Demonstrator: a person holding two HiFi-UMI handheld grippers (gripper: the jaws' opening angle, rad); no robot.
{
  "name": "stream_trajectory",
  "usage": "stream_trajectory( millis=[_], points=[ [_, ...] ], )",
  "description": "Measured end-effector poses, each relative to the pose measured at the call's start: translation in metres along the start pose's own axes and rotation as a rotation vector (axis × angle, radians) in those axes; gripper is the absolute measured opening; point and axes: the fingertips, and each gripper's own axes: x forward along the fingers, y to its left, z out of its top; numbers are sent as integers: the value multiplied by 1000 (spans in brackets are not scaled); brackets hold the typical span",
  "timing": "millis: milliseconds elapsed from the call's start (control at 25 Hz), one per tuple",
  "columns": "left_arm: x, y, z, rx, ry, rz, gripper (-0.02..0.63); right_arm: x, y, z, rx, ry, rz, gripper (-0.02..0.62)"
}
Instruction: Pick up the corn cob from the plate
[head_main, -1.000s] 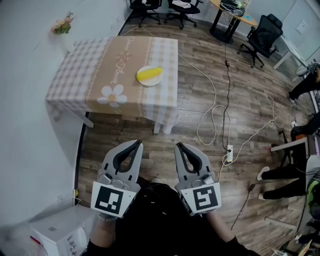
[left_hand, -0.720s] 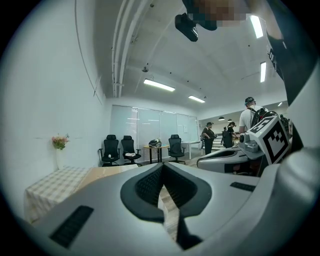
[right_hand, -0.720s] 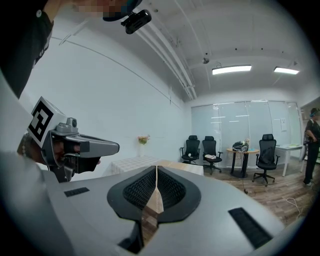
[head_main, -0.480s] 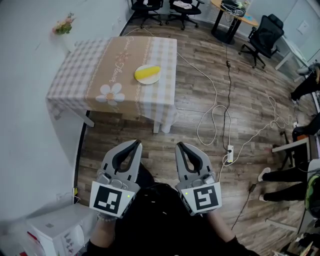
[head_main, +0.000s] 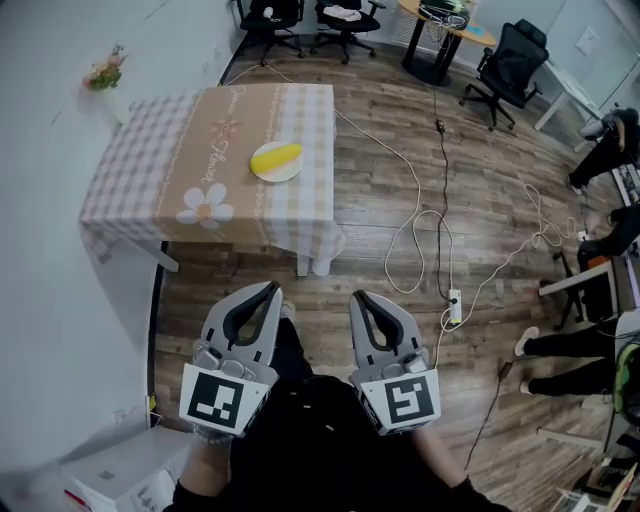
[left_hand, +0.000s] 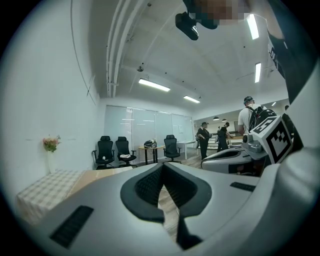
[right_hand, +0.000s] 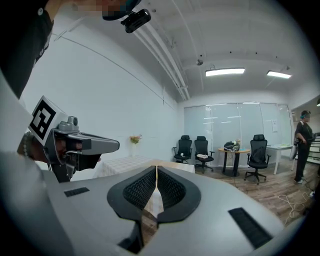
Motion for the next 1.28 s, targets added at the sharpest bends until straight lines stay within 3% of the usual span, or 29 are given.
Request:
stream_trajectory(
  millis=[440, 1280],
  points=[
    [49, 26, 1, 4, 0, -57, 12, 48, -21, 6, -10, -4, -25, 44],
    [162, 151, 19, -4, 5, -114, 12, 204, -67, 47, -10, 35, -90, 44]
  ],
)
